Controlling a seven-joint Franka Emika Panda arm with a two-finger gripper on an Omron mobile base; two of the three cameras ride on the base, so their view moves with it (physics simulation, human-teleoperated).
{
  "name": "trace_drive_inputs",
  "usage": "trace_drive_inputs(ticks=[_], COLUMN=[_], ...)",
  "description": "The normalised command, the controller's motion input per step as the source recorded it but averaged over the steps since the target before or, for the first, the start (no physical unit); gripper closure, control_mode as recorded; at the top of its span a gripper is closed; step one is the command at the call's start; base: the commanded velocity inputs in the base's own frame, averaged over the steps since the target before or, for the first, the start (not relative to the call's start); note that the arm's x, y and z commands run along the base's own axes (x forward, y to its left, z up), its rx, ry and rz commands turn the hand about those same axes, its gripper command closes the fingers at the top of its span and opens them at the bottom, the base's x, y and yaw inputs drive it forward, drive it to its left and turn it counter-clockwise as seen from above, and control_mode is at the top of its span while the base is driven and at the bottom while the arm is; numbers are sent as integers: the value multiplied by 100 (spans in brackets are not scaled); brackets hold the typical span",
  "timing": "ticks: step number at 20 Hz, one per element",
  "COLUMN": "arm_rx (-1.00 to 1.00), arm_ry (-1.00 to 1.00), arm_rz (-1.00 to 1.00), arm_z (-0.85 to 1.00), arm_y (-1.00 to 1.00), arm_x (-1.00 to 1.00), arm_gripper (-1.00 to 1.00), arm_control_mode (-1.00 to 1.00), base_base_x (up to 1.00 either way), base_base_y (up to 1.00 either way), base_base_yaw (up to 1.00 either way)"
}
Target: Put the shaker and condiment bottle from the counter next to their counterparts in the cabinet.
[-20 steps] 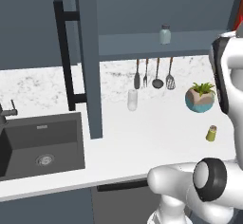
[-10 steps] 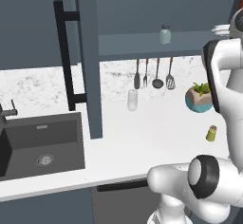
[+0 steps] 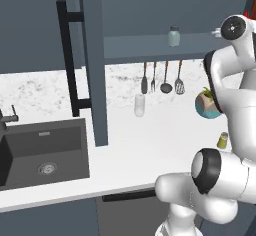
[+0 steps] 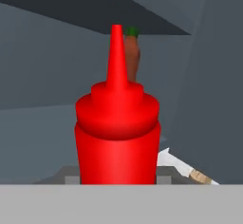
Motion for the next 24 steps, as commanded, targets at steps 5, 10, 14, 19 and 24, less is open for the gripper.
trace_drive_inputs(ticks=[5,10,14,19,24], arm_rx=[0,4,6,2,4], arm_ry=[0,0,0,-2,-4], arm_rz=[-21,-10,-10,-9,-8], arm_z=[15,0,0,0,0], arm_y=[-2,-34,-33,-4,-10], arm_x=[54,14,19,38,32], arm_gripper=[100,100,100,100,100], arm_control_mode=[-100,-100,-100,-100,-100], base_base_x=[0,0,0,0,0], base_base_y=[0,0,0,0,0], base_base_yaw=[0,0,0,0,0])
